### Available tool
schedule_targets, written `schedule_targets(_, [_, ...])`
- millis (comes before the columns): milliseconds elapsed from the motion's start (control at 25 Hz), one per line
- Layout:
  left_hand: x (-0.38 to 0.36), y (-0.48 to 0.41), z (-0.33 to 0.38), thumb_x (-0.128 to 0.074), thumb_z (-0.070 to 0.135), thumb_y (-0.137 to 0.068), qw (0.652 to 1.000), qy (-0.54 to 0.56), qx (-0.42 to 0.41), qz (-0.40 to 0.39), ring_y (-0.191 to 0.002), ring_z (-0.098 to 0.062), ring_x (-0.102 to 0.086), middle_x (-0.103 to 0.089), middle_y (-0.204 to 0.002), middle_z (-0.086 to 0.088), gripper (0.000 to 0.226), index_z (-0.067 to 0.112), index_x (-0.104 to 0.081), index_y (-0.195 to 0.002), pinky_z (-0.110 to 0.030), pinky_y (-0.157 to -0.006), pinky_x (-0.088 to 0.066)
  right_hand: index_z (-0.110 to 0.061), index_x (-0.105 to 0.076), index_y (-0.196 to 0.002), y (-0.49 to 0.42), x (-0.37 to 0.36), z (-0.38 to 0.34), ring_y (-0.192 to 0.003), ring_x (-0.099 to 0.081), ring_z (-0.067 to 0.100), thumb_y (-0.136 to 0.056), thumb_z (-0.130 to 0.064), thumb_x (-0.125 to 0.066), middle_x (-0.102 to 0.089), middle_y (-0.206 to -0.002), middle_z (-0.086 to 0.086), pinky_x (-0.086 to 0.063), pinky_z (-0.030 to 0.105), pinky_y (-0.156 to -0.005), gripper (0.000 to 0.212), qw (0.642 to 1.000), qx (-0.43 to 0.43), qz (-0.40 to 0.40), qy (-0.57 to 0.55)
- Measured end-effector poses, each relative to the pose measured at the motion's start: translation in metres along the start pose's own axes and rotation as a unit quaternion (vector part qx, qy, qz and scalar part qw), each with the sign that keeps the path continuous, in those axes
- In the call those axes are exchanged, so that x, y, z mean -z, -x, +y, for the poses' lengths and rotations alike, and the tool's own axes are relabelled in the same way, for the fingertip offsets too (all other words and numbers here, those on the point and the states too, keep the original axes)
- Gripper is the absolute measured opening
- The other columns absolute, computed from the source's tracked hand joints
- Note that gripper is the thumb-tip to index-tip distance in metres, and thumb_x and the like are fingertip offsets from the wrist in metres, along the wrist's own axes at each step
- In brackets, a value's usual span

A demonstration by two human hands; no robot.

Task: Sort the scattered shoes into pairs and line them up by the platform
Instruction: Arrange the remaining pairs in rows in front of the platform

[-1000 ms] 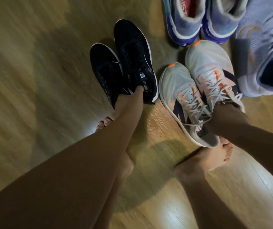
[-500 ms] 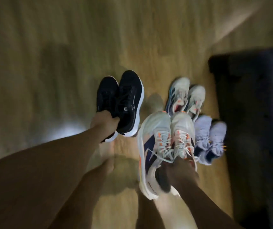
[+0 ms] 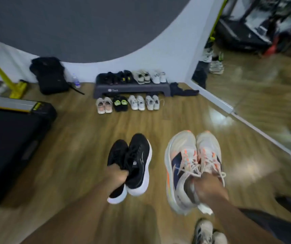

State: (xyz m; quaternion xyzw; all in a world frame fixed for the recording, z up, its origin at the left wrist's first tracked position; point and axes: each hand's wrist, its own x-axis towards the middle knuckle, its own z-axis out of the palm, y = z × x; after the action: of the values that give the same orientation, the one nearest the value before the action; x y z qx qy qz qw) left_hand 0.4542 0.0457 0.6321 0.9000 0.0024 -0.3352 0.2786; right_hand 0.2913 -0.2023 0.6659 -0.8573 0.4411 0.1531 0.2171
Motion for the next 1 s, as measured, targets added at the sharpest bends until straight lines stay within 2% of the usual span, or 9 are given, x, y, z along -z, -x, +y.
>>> schedule_targets(40, [0.018,-0.009,0.01,-0.057,0.022,-0.083,1.0,0.015,0.002,0.016,-0.075,-0.024,-0.058,-0.06,-0.076,-0.007,0.017,0.011,-0.055,-0.071,-0.029,-0.057,-0.04,-0.015,-0.064,-0.094,-0.016,0.01,-0.019,-0.093,-0.063,0.03,-0.086,-0.039,-0.051,-0.064,-0.093,0.006,-0.05,0.034,-0.077,0.029,1.0,0.005,0.009,-0.027])
schedule_targets(120, [0.046,-0.031,0.025,-0.057,0.022,-0.08,0.998,0.059,0.006,0.038,-0.069,-0.02,-0.057,-0.059,-0.072,-0.005,0.017,0.011,-0.055,-0.068,-0.027,-0.052,-0.036,-0.014,-0.065,-0.09,-0.052,0.021,-0.057,-0.09,-0.063,0.031,-0.086,-0.038,-0.05,-0.066,-0.092,0.009,-0.052,0.037,-0.08,0.029,0.999,0.029,0.02,-0.041])
schedule_targets(240, [0.076,-0.074,0.044,-0.059,0.024,-0.077,0.994,0.08,0.022,0.077,-0.069,-0.019,-0.06,-0.062,-0.073,-0.006,0.016,0.01,-0.059,-0.069,-0.027,-0.054,-0.039,-0.01,-0.066,-0.093,-0.118,0.024,-0.107,-0.093,-0.064,0.033,-0.09,-0.031,-0.044,-0.069,-0.101,0.016,-0.052,0.04,-0.084,0.03,0.995,0.093,0.017,-0.038])
schedule_targets(320, [0.089,-0.1,0.052,-0.058,0.025,-0.078,0.993,0.076,0.042,0.084,-0.069,-0.019,-0.061,-0.064,-0.073,-0.006,0.017,0.011,-0.059,-0.068,-0.028,-0.057,-0.042,-0.012,-0.065,-0.099,-0.158,0.023,-0.133,-0.097,-0.063,0.034,-0.09,-0.036,-0.041,-0.068,-0.107,0.015,-0.05,0.039,-0.087,0.035,0.993,0.101,0.002,-0.059])
schedule_targets(480, [0.118,-0.149,0.067,-0.058,0.029,-0.085,0.987,0.003,0.102,0.126,-0.076,-0.019,-0.059,-0.063,-0.087,-0.004,0.017,0.012,-0.062,-0.082,-0.033,-0.069,-0.045,-0.016,-0.062,-0.11,-0.224,0.026,-0.187,-0.105,-0.06,0.033,-0.091,-0.039,-0.038,-0.065,-0.117,0.014,-0.048,0.041,-0.091,0.038,0.988,0.123,-0.047,-0.077])
schedule_targets(600, [0.139,-0.182,0.08,-0.055,0.023,-0.087,0.985,0.003,0.125,0.119,-0.068,-0.014,-0.057,-0.061,-0.075,-0.004,0.016,0.017,-0.057,-0.072,-0.027,-0.057,-0.043,-0.017,-0.059,-0.116,-0.269,0.034,-0.228,-0.108,-0.059,0.034,-0.091,-0.036,-0.038,-0.063,-0.121,0.012,-0.047,0.04,-0.09,0.037,0.987,0.136,-0.061,-0.052])
schedule_targets(720, [0.156,-0.21,0.092,-0.054,0.022,-0.088,0.984,0.007,0.133,0.117,-0.068,-0.016,-0.057,-0.059,-0.073,-0.004,0.016,0.014,-0.057,-0.074,-0.025,-0.053,-0.039,-0.018,-0.057,-0.103,-0.298,0.038,-0.27,-0.103,-0.06,0.033,-0.092,-0.034,-0.04,-0.064,-0.117,0.012,-0.049,0.039,-0.087,0.025,0.986,0.145,-0.077,-0.029])
schedule_targets(840, [0.178,-0.253,0.103,-0.055,0.018,-0.087,0.982,0.028,0.132,0.131,-0.07,-0.015,-0.053,-0.057,-0.076,-0.002,0.006,0.013,-0.058,-0.085,-0.028,-0.065,-0.042,-0.022,-0.047,-0.087,-0.331,0.038,-0.315,-0.095,-0.06,0.031,-0.09,-0.027,-0.041,-0.064,-0.109,0.011,-0.048,0.035,-0.079,0.008,0.982,0.166,-0.084,0.018])
schedule_targets(1000, [0.208,-0.325,0.111,-0.056,0.021,-0.085,0.986,0.036,0.127,0.1,-0.067,-0.013,-0.056,-0.06,-0.074,-0.003,0.01,0.016,-0.057,-0.077,-0.023,-0.052,-0.037,-0.02,-0.052,-0.086,-0.371,0.027,-0.372,-0.088,-0.061,0.029,-0.087,-0.021,-0.04,-0.064,-0.098,0.009,-0.053,0.042,-0.081,0.012,0.984,0.149,-0.096,0.027])
